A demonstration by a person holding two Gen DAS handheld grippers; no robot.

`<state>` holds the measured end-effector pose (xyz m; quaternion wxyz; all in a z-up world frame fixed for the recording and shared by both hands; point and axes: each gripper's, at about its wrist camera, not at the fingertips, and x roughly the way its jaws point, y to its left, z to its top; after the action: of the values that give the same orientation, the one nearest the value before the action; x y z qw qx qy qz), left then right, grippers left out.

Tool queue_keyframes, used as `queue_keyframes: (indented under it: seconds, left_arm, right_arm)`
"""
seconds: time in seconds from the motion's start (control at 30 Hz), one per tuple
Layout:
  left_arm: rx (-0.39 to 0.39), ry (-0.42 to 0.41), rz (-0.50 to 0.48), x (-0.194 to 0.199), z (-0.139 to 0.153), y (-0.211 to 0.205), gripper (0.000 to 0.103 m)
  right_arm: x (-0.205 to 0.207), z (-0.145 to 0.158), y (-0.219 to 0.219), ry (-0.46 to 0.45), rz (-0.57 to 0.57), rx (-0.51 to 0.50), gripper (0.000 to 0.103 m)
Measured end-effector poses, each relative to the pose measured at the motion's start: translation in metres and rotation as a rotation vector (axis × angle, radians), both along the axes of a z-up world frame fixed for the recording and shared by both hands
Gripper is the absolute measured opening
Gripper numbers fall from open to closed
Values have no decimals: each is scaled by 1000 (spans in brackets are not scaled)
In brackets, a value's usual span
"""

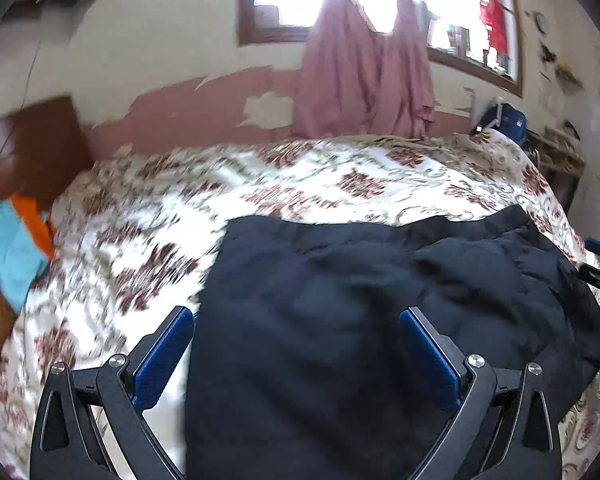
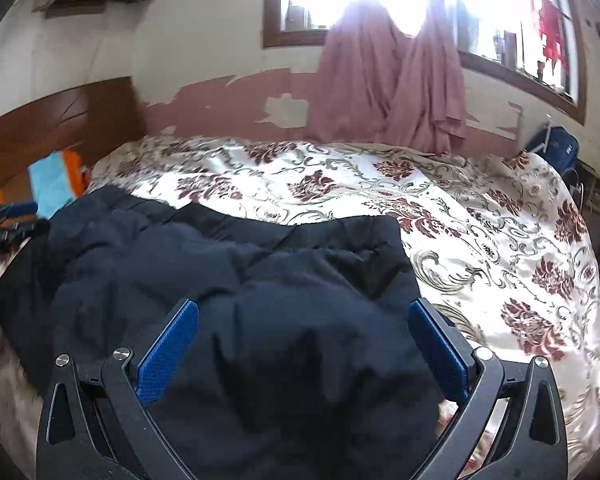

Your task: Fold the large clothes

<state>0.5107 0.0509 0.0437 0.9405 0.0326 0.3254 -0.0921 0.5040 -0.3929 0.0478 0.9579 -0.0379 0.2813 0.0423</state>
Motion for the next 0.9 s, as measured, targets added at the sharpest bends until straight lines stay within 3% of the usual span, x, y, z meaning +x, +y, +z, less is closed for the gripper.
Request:
queue_keyframes:
  seconds: [0.2, 0.33, 0.57, 0.73, 0.9]
  left_arm:
    - [-102, 145, 33, 4, -25, 58, 103]
    - [-215, 233, -25, 11, -44, 79, 103]
    - [-312, 353, -128, 32, -71, 78, 103]
    - [-388, 444, -176, 51, -91, 81, 103]
    - [-454, 491, -233, 64, -108, 82, 103]
  right_arm:
    - [-25, -9, -40, 84, -41, 44, 102]
    - [-29, -22, -67, 131, -69, 149, 102]
    - [-5, -61, -102, 209, -113, 365, 102]
    - [22, -100, -113, 335, -62, 499, 102]
    - [32, -114, -108, 372, 47, 565, 102]
